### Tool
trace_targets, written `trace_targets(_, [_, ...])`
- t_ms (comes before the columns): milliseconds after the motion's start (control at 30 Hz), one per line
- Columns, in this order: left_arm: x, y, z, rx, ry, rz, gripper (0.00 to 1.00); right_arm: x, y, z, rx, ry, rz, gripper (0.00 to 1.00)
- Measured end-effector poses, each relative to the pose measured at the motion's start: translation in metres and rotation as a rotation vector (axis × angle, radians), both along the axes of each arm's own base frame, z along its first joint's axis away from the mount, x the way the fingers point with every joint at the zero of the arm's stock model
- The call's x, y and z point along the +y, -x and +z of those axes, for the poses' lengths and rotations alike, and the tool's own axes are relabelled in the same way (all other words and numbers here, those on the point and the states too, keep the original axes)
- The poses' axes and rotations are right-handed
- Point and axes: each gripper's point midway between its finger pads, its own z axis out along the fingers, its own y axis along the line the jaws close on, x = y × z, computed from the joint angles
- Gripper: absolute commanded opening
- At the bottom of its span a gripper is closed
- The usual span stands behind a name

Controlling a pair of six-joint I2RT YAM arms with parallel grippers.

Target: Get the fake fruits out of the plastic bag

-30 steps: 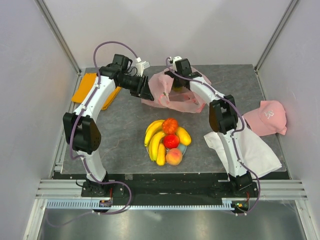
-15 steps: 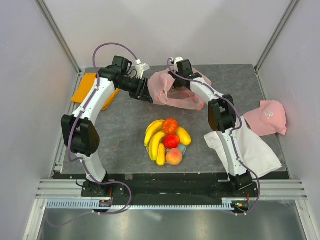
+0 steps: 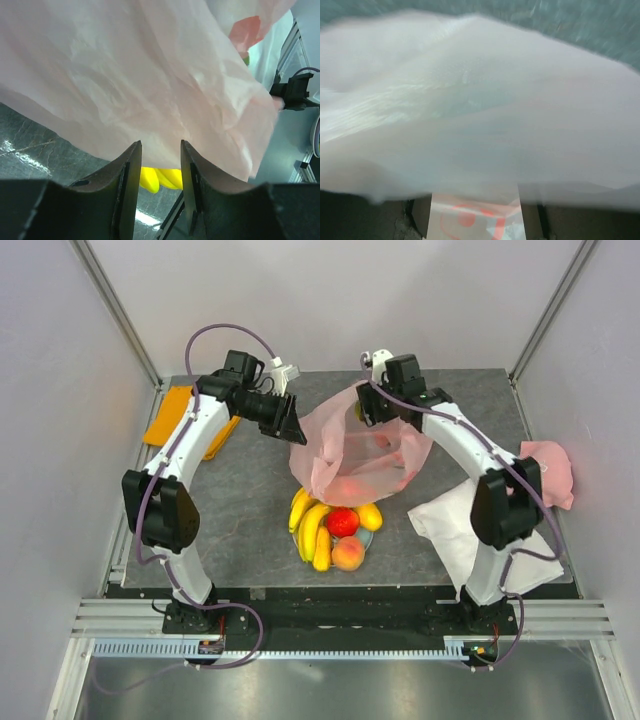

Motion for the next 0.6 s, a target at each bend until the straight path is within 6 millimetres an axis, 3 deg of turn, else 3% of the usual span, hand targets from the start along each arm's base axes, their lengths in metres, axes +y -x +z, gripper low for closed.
trace_targets(100, [-0.001, -0.002, 0.006, -0.017, 0.006, -0.001, 0.44, 0.000, 0.016, 0.055, -0.090, -0.043, 0.047, 0.26])
trace_targets(200, [-0.002, -0.007, 0.014, -0.046, 0.013, 0.000, 0.43, -0.006, 0.044, 0.089, -0.128, -0.049, 0.103, 0.25])
trace_targets(300, [-0.003, -0.013, 0.027, -0.087, 0.023, 0.001, 0.44, -0.015, 0.075, 0.095, -0.107, -0.019, 0.152, 0.25])
trace_targets(467, [-0.005, -0.021, 0.048, -0.153, 0.039, 0.003, 0.44, -0.024, 0.134, 0.074, 0.015, 0.011, 0.260, 0.29])
trace_targets(600, [-0.003, -0.022, 0.050, -0.167, 0.030, 0.013, 0.43, -0.008, 0.173, 0.097, -0.009, -0.013, 0.387, 0.30])
